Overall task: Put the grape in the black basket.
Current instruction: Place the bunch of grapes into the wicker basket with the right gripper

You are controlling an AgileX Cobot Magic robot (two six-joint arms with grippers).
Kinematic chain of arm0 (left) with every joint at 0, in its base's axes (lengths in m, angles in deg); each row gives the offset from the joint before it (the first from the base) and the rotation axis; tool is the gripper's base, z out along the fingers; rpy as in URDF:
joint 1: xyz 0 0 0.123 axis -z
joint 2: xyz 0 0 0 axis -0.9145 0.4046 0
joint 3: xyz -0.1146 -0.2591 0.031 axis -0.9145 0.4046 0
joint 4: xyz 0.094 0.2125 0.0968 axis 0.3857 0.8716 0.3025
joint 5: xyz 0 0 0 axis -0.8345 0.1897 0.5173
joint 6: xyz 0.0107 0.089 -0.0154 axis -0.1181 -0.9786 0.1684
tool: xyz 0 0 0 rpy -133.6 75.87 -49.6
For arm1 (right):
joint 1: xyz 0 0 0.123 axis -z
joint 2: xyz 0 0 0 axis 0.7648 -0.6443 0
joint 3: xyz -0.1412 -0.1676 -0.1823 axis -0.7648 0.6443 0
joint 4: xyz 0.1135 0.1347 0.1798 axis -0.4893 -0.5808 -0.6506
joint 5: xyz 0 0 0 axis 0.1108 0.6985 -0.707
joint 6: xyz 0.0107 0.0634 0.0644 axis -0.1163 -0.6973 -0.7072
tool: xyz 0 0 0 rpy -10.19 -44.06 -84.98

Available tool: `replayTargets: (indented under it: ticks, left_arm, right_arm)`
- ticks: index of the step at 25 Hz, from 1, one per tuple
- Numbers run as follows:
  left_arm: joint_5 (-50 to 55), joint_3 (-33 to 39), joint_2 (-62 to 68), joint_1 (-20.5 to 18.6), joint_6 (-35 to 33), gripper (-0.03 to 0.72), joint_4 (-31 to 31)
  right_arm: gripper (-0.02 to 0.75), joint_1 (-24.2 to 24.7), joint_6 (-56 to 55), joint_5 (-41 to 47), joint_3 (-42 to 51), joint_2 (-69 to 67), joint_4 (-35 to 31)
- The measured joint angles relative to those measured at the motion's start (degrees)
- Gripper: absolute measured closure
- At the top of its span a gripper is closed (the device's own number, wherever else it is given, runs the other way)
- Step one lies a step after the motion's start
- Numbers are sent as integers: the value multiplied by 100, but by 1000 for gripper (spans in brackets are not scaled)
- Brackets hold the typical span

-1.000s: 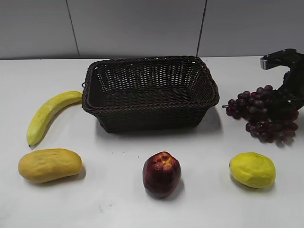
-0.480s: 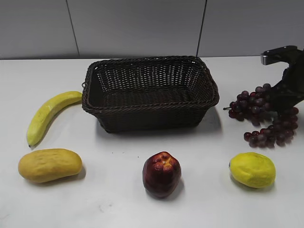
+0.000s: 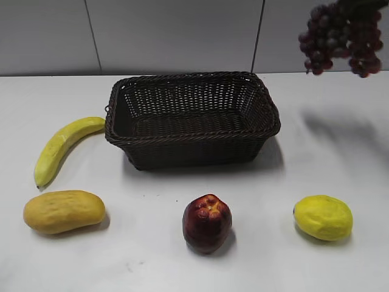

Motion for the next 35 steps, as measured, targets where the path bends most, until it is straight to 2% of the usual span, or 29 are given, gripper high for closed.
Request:
replayTargets:
  ticks: [3,8,13,18,23,30,31,32,34,35]
  left_arm:
    - [0,0,0,0,0,472,0]
    - [0,0,0,0,0,472,0]
    - [0,0,0,0,0,472,0]
    - [0,0,0,0,0,472,0]
    - [0,0,0,0,0,472,0]
    - [0,0,0,0,0,472,0]
    - [0,0,0,0,0,472,0]
    - [0,0,0,0,0,472,0]
    - [0,0,0,0,0,472,0]
    - [0,0,0,0,0,472,0]
  right_arm:
    - [631,-522,244,-133,-504,7,-77]
    - [631,-1374,315,-1034,-660,-37,-154]
    - [631,-1890,328,-1686,-667,-527,-673]
    - [633,-2072,330,-1556,-667,-1346,-1109]
    - [634,-2079,330,-1042,-667,-1912,-1306]
    - [637,-2079,330,-852,-669,-2396,-1487]
    - [615,-2079,330,-806,-669,-2422,-1499]
    - [557,-2079,330,-735,-669,-2427,-1500]
    - [365,-2079,330,-588,-669,-2421,-1505]
    - [244,-2079,330,-512,-669,-2405,-1505]
